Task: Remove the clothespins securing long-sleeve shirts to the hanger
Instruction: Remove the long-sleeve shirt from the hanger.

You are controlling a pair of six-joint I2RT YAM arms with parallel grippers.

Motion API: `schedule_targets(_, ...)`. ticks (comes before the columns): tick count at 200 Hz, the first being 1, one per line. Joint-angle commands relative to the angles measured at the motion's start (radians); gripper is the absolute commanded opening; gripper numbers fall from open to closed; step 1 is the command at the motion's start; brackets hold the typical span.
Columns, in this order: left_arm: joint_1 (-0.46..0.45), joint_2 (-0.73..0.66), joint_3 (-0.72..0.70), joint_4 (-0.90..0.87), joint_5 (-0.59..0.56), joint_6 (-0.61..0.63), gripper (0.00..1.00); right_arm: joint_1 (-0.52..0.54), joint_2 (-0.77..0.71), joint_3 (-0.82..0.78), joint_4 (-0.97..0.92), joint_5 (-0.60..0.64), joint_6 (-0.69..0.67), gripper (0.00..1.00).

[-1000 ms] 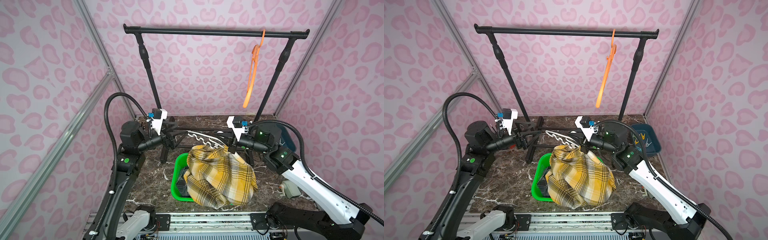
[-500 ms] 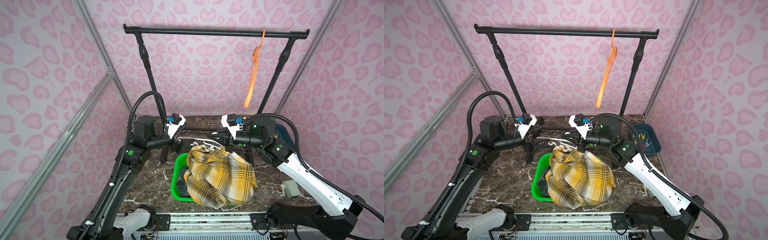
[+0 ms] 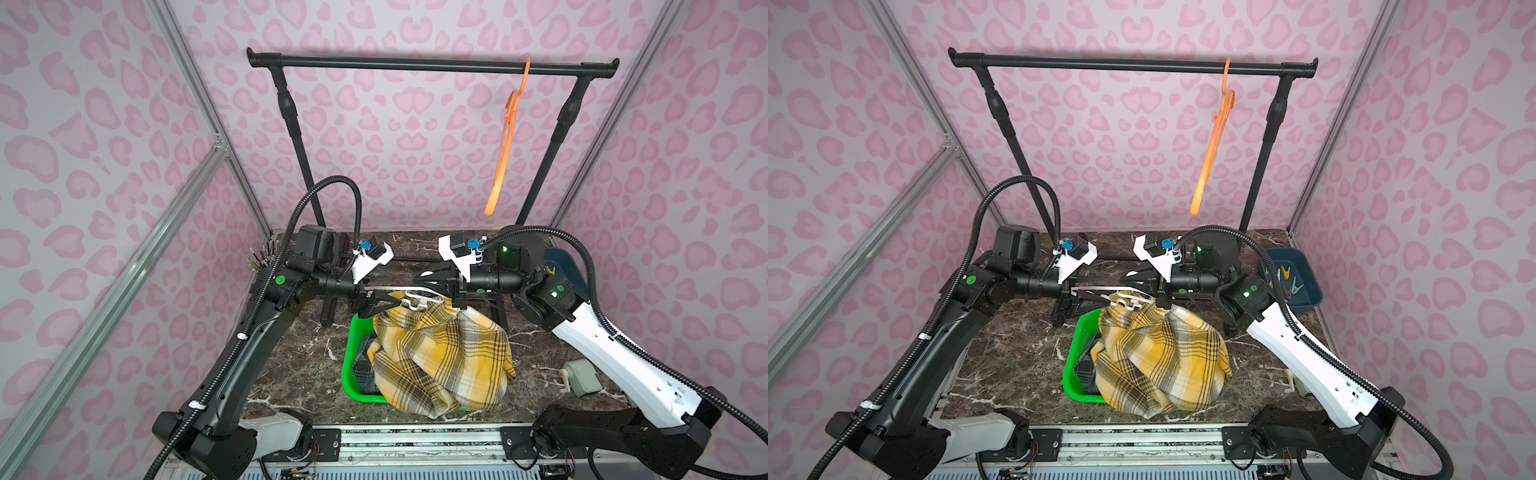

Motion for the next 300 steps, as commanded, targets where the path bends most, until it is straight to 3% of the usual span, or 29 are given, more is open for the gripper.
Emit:
schedule_targets(1, -0.019, 0.012, 0.004, -0.029, -0.021, 0.020, 0.72, 0.001, 0.010, 0.009, 0.049, -0.011, 0.004, 0.00)
schedule_targets(11, -0.027, 0.015, 0.000, -0.021, -0.048, 0.016, 0.58, 0.001, 0.016, 0.011, 0.060, -0.019, 0.011, 0.00)
schedule_targets(25, -0.029, 0.013, -0.003, -0.008, -0.080, 0.009, 0.09, 0.001, 0.020, 0.011, 0.068, -0.019, 0.014, 0.00)
schedule_targets(29, -0.029, 0.010, -0.004, -0.003, -0.089, 0.006, 0.04, 0.001, 0.021, 0.011, 0.068, -0.019, 0.015, 0.00)
schedule_targets(91, -0.028, -0.049, -0.040, 0.035, -0.153, 0.012, 0.04, 0.001, 0.021, -0.007, 0.069, 0.012, 0.036, 0.00)
schedule_targets(118, -0.029, -0.033, -0.016, -0.010, -0.143, 0.035, 0.04, 0.001, -0.005, -0.044, 0.045, 0.093, 0.051, 0.54)
schedule_targets(143, -0.029, -0.021, 0.004, -0.037, -0.142, 0.048, 0.04, 0.001, -0.081, -0.117, 0.007, 0.205, 0.068, 0.83)
schedule_targets(183, -0.028, -0.025, 0.005, -0.037, -0.141, 0.046, 0.04, 0.001, -0.268, -0.287, -0.042, 0.568, 0.175, 0.90)
schedule_targets(237, -0.029, -0.019, 0.013, -0.033, -0.149, 0.040, 0.04, -0.013, -0.358, -0.411, -0.191, 1.001, 0.354, 0.90)
schedule_targets(267, -0.027, -0.053, 0.002, -0.004, -0.162, 0.029, 0.04, -0.092, -0.457, -0.531, -0.175, 0.987, 0.511, 0.90)
schedule_targets(281, -0.028, -0.076, 0.006, 0.006, -0.147, 0.024, 0.04, -0.148, -0.499, -0.590, -0.136, 0.906, 0.561, 0.83)
schedule_targets(286, -0.028, -0.080, 0.008, 0.007, -0.145, 0.023, 0.04, -0.164, -0.508, -0.609, -0.119, 0.880, 0.580, 0.78)
schedule_targets(300, -0.027, -0.090, 0.015, 0.010, -0.143, 0.021, 0.04, -0.194, -0.521, -0.652, -0.067, 0.802, 0.605, 0.51)
